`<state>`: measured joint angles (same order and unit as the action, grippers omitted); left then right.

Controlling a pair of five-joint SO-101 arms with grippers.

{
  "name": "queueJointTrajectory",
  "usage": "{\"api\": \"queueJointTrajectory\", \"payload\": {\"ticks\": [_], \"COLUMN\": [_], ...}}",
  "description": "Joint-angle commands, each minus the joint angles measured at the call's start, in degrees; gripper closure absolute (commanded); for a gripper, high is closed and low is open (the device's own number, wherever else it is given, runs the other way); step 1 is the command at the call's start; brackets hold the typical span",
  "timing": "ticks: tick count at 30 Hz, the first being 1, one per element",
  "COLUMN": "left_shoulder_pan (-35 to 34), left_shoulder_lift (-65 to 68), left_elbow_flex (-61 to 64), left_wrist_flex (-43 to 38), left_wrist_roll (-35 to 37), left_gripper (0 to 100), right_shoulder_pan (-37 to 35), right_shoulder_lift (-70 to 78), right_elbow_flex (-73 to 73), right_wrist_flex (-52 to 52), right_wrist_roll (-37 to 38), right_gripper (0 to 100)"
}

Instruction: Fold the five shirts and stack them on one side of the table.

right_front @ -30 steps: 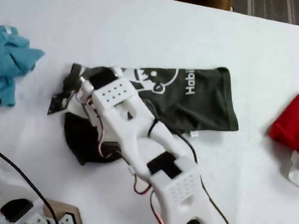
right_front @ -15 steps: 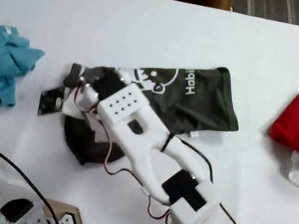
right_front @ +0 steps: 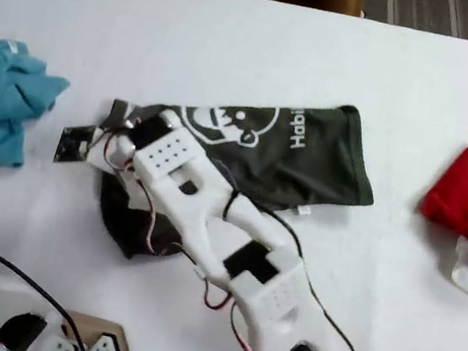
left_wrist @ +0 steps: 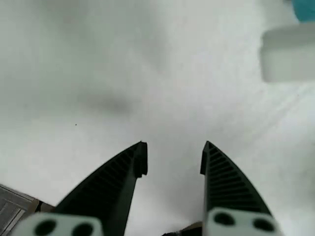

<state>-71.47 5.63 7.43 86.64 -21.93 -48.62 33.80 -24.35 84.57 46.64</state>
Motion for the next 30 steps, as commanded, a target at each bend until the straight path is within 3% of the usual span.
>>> {"api": "queueJointTrajectory", "payload": {"ticks": [1,15,30], "left_shoulder_pan": [-0.7,-0.62,-5.01], "left_shoulder_lift": [-2.9,-2.9,-2.99], "left_elbow_flex": [-3.12,-2.68,-3.12], "left_wrist_flex": [-0.18,-0.18,-0.09], "left_wrist_roll": [0.53,0.44,-0.35], "left_gripper": [80,80,80], "right_shoulder_pan": [-0.84,-3.65,-6.46], "right_shoulder_lift": [1.89,9.54,5.49], "right_elbow_flex": [-8.35,-19.96,-19.43], "right_wrist_flex": [4.62,16.22,16.84], "right_wrist_roll": [-0.44,-0.44,-0.44], "right_gripper": [97.9,97.9,97.9]}}
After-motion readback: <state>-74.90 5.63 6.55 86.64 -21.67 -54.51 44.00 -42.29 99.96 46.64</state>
